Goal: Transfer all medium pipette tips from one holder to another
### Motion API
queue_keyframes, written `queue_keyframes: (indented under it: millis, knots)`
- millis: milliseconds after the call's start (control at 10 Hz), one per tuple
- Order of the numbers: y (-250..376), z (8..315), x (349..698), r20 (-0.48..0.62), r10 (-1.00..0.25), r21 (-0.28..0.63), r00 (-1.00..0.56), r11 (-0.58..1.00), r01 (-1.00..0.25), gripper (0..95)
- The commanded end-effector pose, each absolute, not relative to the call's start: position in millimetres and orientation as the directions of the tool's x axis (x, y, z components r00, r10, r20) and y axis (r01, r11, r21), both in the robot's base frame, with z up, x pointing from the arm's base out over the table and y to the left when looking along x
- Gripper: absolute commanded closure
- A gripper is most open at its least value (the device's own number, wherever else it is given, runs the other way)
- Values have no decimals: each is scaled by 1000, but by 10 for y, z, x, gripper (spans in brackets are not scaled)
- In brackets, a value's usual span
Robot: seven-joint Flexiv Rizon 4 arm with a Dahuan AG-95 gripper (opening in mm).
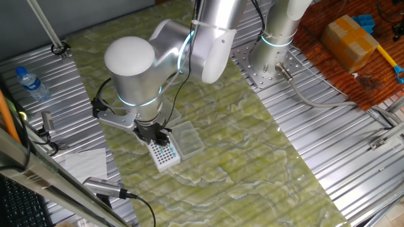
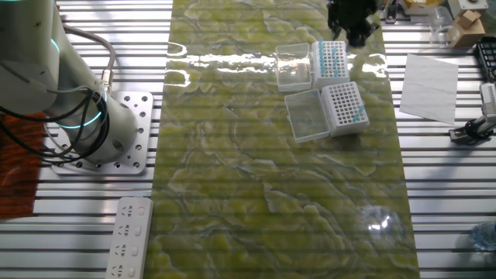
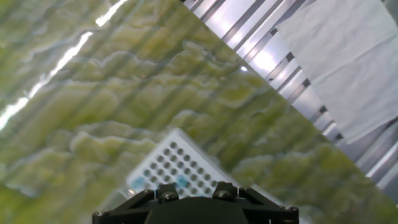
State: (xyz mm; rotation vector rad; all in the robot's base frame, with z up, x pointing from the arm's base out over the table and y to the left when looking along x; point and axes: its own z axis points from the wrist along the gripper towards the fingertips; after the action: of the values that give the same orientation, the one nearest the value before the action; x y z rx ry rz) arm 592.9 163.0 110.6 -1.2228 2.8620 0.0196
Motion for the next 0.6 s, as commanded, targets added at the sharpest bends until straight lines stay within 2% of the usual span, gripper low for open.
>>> queue_keyframes:
  millis: [100, 400, 600]
  knots:
    - [1238, 1068, 6168, -22, -761, 2, -648, 648, -761, 760]
    - [925, 1003, 6354, 1, -769, -3, -639, 639, -769, 760]
    - [845, 961, 6354, 12, -776, -16, -631, 631, -776, 760]
